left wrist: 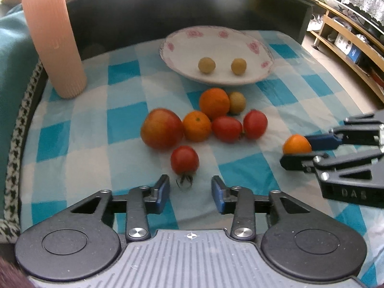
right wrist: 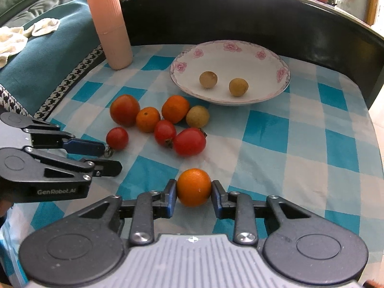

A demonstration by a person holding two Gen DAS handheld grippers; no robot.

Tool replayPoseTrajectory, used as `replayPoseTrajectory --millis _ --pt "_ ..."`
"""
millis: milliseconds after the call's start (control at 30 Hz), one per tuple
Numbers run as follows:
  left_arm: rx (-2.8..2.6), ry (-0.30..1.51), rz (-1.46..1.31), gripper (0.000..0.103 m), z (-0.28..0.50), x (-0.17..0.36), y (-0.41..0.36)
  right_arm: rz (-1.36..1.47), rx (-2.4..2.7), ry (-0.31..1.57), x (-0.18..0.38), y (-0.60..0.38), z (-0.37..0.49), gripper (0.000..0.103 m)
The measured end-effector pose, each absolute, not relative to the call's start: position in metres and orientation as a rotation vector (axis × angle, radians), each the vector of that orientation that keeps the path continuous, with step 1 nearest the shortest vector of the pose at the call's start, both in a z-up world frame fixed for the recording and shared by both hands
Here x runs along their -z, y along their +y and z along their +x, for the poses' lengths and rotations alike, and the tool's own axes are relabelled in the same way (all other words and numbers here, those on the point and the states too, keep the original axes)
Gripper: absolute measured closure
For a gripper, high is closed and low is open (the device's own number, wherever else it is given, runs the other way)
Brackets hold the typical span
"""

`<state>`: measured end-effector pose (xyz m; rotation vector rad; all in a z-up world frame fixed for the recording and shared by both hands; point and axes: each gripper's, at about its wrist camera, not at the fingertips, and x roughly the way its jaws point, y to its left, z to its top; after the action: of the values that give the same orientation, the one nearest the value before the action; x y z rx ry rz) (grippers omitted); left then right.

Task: Organize fruits
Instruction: 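Grasp a red cherry tomato with the left gripper while the right gripper holds the orange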

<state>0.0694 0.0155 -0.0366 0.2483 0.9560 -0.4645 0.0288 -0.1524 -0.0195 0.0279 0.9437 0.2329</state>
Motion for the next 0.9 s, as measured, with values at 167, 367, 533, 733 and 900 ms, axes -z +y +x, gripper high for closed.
replayPoseTrajectory --millis 167,367,533,733,900 --pt "0.440 0.936 0.232 0.039 0.082 0.041 0.013 0.017 -0.222 0.940 0.020 -0.152 0.029 0.057" --pt "0.438 0.931 0.248 0.047 0.079 0.044 0.008 0.031 -0.210 0.946 0.022 -0.155 0.030 0.057" --pt "0.437 0.938 0.244 0.064 0.076 0.041 0.009 0.025 -0.207 0.943 0.022 -0.156 0.031 0.057" --pt "0.453 0.950 0.258 0.068 0.069 0.040 0.007 0.016 -0.228 0.945 0.021 -0.152 0.030 0.057" --pt "0.466 0.978 0.277 0.068 0.048 0.037 0.012 0.020 -0.228 0.961 0.021 -0.154 0.029 0.057"
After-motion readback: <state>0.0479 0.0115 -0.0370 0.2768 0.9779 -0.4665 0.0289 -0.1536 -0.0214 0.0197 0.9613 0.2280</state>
